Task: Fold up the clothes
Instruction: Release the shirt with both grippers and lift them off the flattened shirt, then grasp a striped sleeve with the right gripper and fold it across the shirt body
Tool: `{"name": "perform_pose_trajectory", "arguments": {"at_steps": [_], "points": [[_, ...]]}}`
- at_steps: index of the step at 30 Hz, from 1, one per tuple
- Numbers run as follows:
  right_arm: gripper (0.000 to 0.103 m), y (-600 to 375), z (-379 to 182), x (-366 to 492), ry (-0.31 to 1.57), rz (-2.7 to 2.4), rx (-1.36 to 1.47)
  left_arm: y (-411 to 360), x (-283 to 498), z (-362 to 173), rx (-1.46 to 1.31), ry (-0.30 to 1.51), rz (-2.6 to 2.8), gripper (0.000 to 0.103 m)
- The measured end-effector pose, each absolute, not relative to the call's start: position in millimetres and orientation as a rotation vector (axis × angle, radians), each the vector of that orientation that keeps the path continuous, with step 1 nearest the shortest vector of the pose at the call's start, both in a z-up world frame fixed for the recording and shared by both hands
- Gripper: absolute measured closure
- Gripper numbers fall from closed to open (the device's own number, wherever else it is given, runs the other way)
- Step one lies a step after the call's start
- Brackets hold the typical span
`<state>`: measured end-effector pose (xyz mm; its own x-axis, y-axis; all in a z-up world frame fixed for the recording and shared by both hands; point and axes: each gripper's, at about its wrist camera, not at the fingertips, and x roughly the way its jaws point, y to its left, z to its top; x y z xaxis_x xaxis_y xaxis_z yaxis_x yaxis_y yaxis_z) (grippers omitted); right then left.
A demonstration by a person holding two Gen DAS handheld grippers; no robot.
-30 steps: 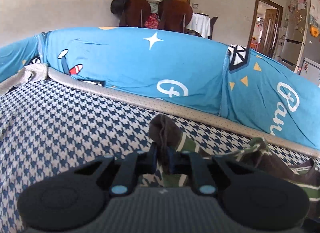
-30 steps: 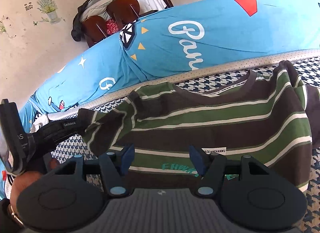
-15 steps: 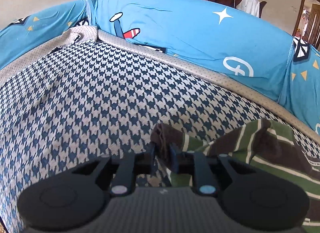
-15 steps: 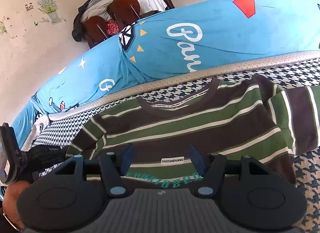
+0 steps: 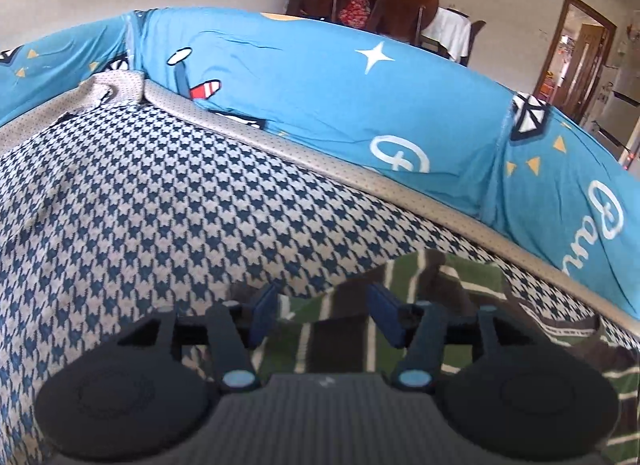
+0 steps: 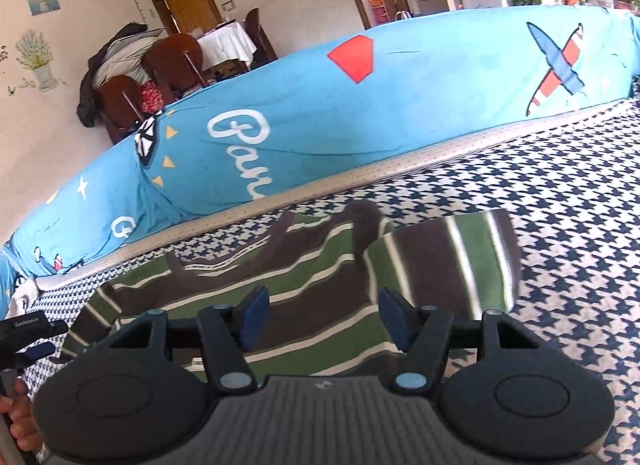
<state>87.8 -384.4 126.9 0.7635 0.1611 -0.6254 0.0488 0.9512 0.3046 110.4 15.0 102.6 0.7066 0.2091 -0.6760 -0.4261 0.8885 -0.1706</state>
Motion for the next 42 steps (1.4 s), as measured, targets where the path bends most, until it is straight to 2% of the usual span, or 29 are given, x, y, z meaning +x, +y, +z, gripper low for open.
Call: {"name": "perform_pose_trajectory", "arguments": {"at_steps": [6,10,17,25,27,29,30,34,35,37,42], "points": [[0.040,-412.0,120.0,83.6,0.715,-0.005,0.301,-11.2,114.6,91.1,-0.282,0.750,0.259,0.042],[0.034,-428.6,108.6,88.1,0.739,-0.061,0.297,-23.3,115.1,82.6,-0.259,0.786,0.218,0.041],[0.030,-451.2,88.0,99.6,0.747,-0.162,0.362,-45.1,113.5,73.3,-0.201,0.831,0.148,0.036],[0.030,-444.2,70.0,105.7,0.757,-0.139,0.404,-60.7,109.4,65.9,-0.155,0.862,0.102,0.031],[0.036,-440.4,69.7,106.8,0.748,-0.132,0.369,-62.7,108.3,64.3,-0.149,0.865,0.098,0.030],[0.048,-439.5,69.3,107.4,0.746,-0.136,0.359,-64.7,107.8,63.3,-0.143,0.868,0.094,0.029],[0.051,-440.2,69.1,107.6,0.744,-0.140,0.361,-65.6,107.9,63.0,-0.140,0.870,0.092,0.029],[0.084,-440.1,71.5,107.8,0.742,-0.134,0.353,-67.8,107.9,63.5,-0.135,0.871,0.086,0.029],[0.088,-438.4,72.8,107.4,0.738,-0.132,0.342,-67.7,107.8,63.7,-0.135,0.871,0.086,0.029],[0.092,-433.8,76.6,106.2,0.720,-0.127,0.315,-66.9,107.8,64.1,-0.137,0.871,0.088,0.029],[0.093,-416.0,94.7,99.4,0.636,-0.069,0.233,-65.6,109.3,64.3,-0.135,0.875,0.096,0.028]]}}
